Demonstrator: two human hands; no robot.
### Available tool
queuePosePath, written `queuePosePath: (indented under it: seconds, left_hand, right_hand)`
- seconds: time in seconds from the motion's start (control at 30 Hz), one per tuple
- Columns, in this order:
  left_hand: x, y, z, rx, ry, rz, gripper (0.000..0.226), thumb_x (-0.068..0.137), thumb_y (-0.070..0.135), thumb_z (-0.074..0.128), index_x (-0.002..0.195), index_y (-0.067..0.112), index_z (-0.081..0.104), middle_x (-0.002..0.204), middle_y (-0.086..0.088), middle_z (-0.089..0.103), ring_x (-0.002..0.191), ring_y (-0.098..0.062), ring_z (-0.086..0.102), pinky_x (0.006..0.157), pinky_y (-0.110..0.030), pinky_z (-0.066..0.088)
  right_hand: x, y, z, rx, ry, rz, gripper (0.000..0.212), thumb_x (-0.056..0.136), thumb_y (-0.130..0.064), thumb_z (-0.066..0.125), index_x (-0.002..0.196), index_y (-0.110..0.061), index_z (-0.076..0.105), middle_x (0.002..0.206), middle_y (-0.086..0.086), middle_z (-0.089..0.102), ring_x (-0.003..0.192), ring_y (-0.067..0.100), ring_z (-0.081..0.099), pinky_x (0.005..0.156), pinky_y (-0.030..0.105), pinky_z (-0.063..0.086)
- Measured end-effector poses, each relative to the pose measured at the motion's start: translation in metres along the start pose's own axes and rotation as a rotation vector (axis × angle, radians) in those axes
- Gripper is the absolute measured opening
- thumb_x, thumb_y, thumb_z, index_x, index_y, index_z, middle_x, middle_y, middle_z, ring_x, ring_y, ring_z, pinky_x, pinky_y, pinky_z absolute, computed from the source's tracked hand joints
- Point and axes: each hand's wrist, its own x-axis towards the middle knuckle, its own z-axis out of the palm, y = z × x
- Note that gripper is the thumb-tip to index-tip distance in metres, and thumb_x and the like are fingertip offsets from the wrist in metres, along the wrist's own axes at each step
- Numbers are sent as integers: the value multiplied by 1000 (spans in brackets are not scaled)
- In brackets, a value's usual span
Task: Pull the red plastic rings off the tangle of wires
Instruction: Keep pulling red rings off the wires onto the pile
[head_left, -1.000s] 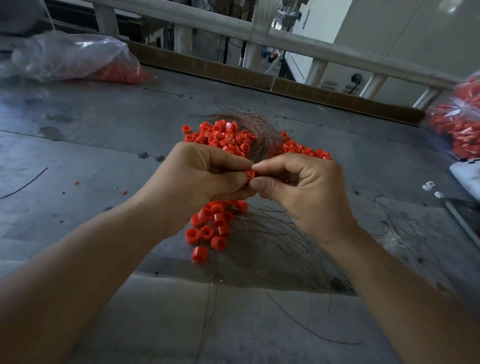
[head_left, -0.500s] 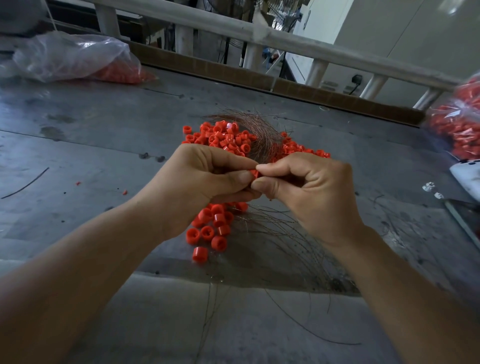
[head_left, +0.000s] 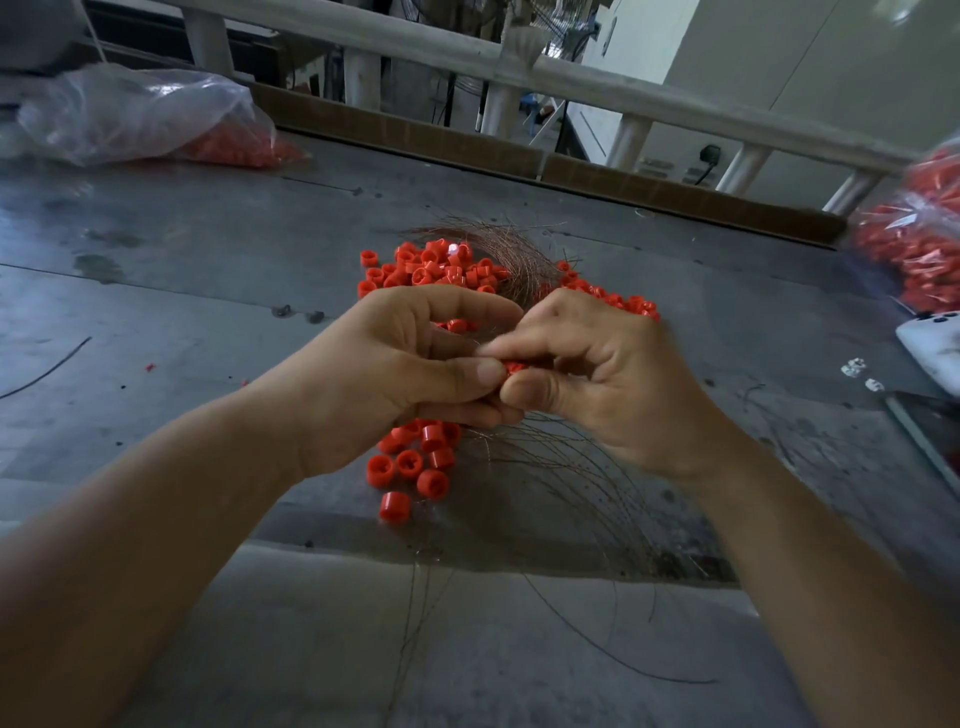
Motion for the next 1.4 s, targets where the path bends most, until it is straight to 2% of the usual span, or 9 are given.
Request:
queuePosePath:
  seconds: [0.17, 0.3, 0.4, 0.53, 0.77, 0.97, 1.07, 1.2, 1.4]
  left_hand:
    - [0, 0, 1, -39, -35, 28, 46, 70, 15, 66, 114, 16, 53, 78, -11, 72, 73, -21, 71, 61, -20, 55]
    - [-2, -4, 9, 234, 21, 169, 57, 68, 34, 72, 118, 30, 46, 84, -7, 72, 76, -19, 70, 66, -21, 54]
    - [-2, -5, 12, 287, 51, 188, 59, 61, 39, 66, 116, 34, 44, 82, -5, 72, 71, -17, 70, 65, -21, 54]
    - [-3, -6, 11, 259, 36, 195, 58, 70, 35, 67, 122, 34, 41, 80, -11, 71, 71, -21, 70, 63, -24, 55]
    - [-4, -3, 13, 219, 15, 176, 66, 62, 32, 63, 123, 32, 40, 78, -12, 70, 68, -21, 70, 60, -23, 55]
    - [-3, -2, 12, 159, 64, 190, 69, 58, 26, 69, 121, 29, 43, 82, -12, 71, 72, -20, 71, 63, -21, 54]
    - [-3, 0, 8, 136, 51, 182, 74, 57, 21, 78, 122, 30, 44, 84, -13, 71, 77, -22, 71, 66, -22, 54]
    - [-3, 0, 5, 80, 47, 165, 68, 60, 15, 70, 122, 27, 45, 78, -9, 72, 78, -22, 70, 68, -21, 53]
    - [-2, 0, 4, 46, 29, 162, 60, 67, 2, 58, 121, 25, 46, 75, -6, 72, 75, -19, 71, 65, -19, 53]
  right_hand:
    - [1, -2, 1, -116, 25, -53, 10, 78, -22, 60, 87, -18, 62, 80, -12, 49, 74, -2, 48, 69, 11, 39]
    - [-1, -1, 4, -197, 62, -45, 9, 81, -14, 61, 84, -6, 64, 80, -14, 45, 73, -2, 46, 68, 9, 39]
    - [-1, -1, 7, -201, 58, -24, 6, 81, -8, 61, 85, -3, 64, 80, -15, 45, 73, -1, 47, 68, 9, 39]
    - [-3, -4, 12, -165, 82, -22, 5, 80, -8, 58, 81, -6, 62, 78, -14, 47, 73, -1, 49, 67, 9, 40]
    - [-2, -2, 11, -116, 62, -13, 11, 80, -6, 59, 80, -16, 56, 79, -14, 47, 73, -3, 49, 67, 9, 40]
    - [0, 0, 6, -31, 124, -18, 9, 78, -19, 63, 85, -22, 59, 81, -12, 51, 77, -4, 51, 66, 8, 39]
    - [0, 0, 2, 15, 143, -13, 19, 74, -25, 65, 92, -26, 60, 82, -13, 55, 78, -1, 54, 66, 9, 40]
    - [0, 1, 0, 18, 135, -17, 33, 71, -27, 66, 102, -24, 58, 87, -11, 58, 79, 5, 57, 68, 12, 44]
    - [0, 1, -1, 2, 117, -32, 35, 72, -21, 67, 104, -28, 56, 88, -13, 57, 80, 3, 57, 68, 12, 44]
